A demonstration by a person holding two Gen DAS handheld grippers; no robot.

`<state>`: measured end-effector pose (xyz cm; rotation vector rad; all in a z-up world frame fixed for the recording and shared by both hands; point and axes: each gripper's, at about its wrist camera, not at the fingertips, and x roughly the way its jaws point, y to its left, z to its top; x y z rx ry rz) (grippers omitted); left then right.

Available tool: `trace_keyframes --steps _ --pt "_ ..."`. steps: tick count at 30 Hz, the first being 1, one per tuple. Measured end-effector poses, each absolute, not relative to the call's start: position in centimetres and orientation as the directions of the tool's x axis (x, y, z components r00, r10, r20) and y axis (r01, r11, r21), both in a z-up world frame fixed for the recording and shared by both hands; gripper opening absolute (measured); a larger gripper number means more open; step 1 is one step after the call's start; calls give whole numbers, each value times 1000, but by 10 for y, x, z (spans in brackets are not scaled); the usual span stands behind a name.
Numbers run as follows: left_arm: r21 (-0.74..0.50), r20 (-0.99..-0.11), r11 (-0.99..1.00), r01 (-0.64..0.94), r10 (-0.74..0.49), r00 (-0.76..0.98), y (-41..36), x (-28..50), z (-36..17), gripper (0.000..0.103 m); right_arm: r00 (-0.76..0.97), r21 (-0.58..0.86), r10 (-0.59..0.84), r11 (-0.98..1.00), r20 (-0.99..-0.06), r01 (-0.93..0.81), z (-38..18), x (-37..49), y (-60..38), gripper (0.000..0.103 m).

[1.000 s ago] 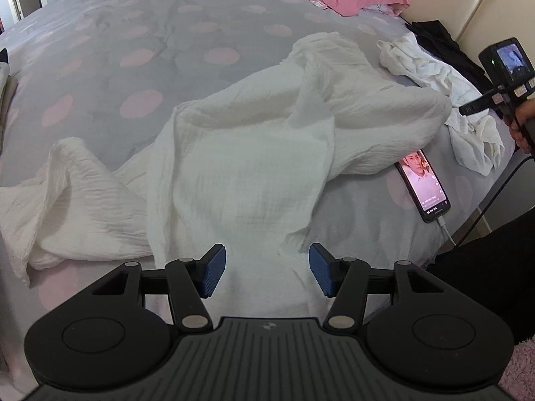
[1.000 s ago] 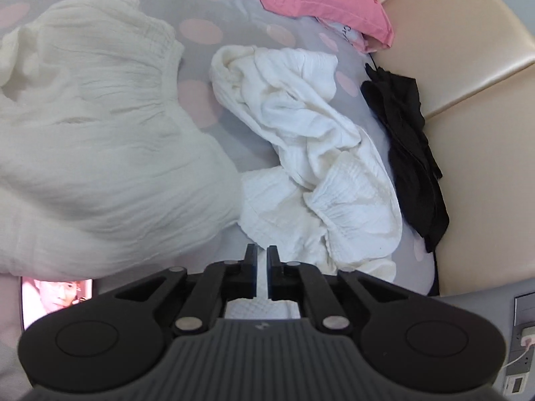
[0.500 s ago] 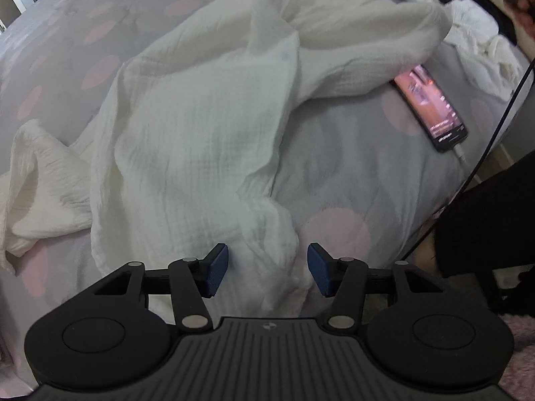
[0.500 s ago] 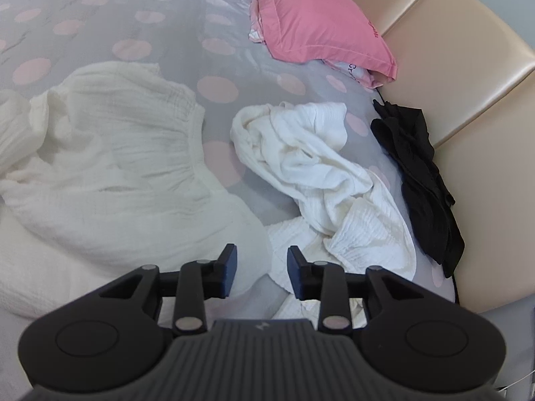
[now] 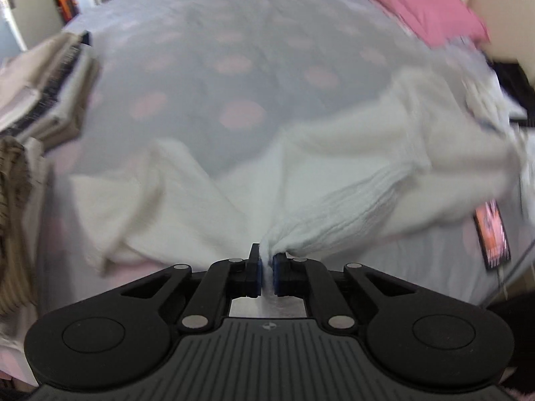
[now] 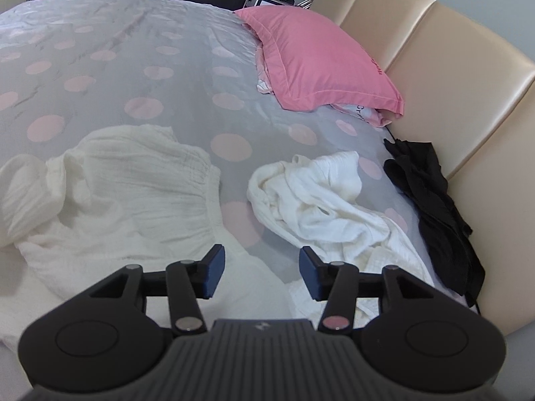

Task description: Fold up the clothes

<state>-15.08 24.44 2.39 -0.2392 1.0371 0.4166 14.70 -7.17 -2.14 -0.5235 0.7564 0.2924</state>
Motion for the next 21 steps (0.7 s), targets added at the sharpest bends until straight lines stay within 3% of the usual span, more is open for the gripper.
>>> trace_keyframes --steps 9,21 --pt "130 -747 827 -547 444 494 319 -114 89 4 620 -184 130 891 -774 -416 -24 214 -45 52" --pt "286 -714 697 -658 613 339 431 -50 66 4 540 -81 132 932 -832 -353 -89 315 -12 53"
